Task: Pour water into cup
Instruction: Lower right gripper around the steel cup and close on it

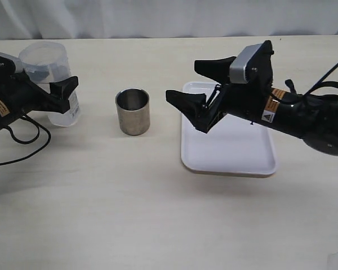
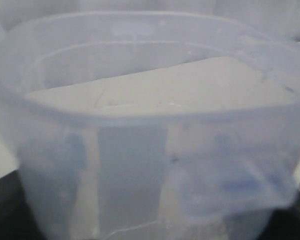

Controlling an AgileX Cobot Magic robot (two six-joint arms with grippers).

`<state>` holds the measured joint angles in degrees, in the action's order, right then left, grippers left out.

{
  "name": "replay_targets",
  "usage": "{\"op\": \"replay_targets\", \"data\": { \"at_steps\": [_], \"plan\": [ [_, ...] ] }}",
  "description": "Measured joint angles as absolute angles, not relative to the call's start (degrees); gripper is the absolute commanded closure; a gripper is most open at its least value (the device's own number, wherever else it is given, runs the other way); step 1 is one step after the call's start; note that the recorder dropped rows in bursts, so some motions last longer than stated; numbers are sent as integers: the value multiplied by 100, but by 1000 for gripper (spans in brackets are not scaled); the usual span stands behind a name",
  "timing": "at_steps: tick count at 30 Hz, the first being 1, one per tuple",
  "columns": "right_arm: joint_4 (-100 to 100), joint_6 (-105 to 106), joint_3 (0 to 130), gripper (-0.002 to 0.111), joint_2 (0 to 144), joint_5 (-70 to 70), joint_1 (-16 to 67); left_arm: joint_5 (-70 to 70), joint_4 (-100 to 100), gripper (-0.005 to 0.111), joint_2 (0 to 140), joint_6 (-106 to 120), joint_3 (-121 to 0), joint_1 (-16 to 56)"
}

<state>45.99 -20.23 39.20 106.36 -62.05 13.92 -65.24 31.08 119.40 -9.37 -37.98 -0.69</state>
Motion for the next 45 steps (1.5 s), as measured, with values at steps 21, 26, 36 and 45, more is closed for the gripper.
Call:
{"op": "replay_targets", "data": {
  "at_steps": [21, 26, 36, 45],
  "plan": [
    [4994, -2344, 5214, 18, 11660, -5189, 1405, -6524, 3166, 107, 11940, -983, -3798, -69],
    [5031, -2182, 5214, -1, 11660, -5189, 1408, -6524, 3166, 107, 11940, -983, -3798, -69],
    [5290, -2030, 5524, -1, 12081, -5199, 1408, -6524, 3188, 107, 11940, -983, -3798, -69],
    [5778, -2045, 6293, -1, 12710, -5175, 1813, -6524, 3208, 107, 11940, -983, -3798, -69]
  ]
}}
